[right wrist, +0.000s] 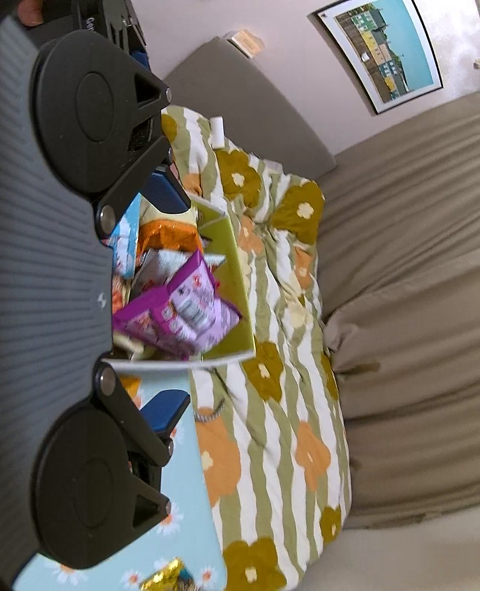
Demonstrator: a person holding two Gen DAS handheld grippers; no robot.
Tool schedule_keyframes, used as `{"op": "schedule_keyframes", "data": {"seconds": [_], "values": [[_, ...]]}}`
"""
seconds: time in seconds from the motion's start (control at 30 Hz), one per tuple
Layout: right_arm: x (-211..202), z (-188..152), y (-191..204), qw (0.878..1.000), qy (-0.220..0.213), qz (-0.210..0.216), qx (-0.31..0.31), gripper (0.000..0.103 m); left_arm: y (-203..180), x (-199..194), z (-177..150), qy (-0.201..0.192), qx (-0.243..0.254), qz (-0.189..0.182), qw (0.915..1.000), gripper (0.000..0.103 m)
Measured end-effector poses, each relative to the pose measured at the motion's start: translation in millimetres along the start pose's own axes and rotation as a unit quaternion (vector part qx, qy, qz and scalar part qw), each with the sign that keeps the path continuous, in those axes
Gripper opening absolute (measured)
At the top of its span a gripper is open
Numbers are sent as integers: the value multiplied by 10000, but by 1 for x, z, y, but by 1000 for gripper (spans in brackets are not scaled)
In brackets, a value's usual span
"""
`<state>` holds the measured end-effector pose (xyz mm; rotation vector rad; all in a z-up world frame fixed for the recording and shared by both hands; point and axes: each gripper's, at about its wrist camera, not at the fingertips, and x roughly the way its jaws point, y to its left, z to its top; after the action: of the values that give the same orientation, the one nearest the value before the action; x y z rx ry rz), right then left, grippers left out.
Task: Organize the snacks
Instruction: 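Grasp the red-white chip bag with the left tool while the right tool grasps the gold Pillows bag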
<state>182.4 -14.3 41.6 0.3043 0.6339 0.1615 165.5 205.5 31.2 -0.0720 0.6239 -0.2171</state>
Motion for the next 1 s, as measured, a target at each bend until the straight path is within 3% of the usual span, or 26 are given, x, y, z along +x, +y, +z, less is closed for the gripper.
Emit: {"op": "schedule_keyframes", "data": {"seconds": [0.3,0.63,0.8,1.0], "values": [[-54,-16,-44,9960,-387,-714,367,103,-42,2,-7,49,293,-508,9983,103],[-79,-20,-129,9870,-462,-1350,745,103,-131,38,-25,421,676,-826,9934,103],[-77,-17,-183,9840,-311,-1538,843,103,-182,67,-34,651,811,-658,9924,103],[-62,-9,-251,9810,-105,-1716,900,103,-228,107,-54,954,765,21,9925,103]]}}
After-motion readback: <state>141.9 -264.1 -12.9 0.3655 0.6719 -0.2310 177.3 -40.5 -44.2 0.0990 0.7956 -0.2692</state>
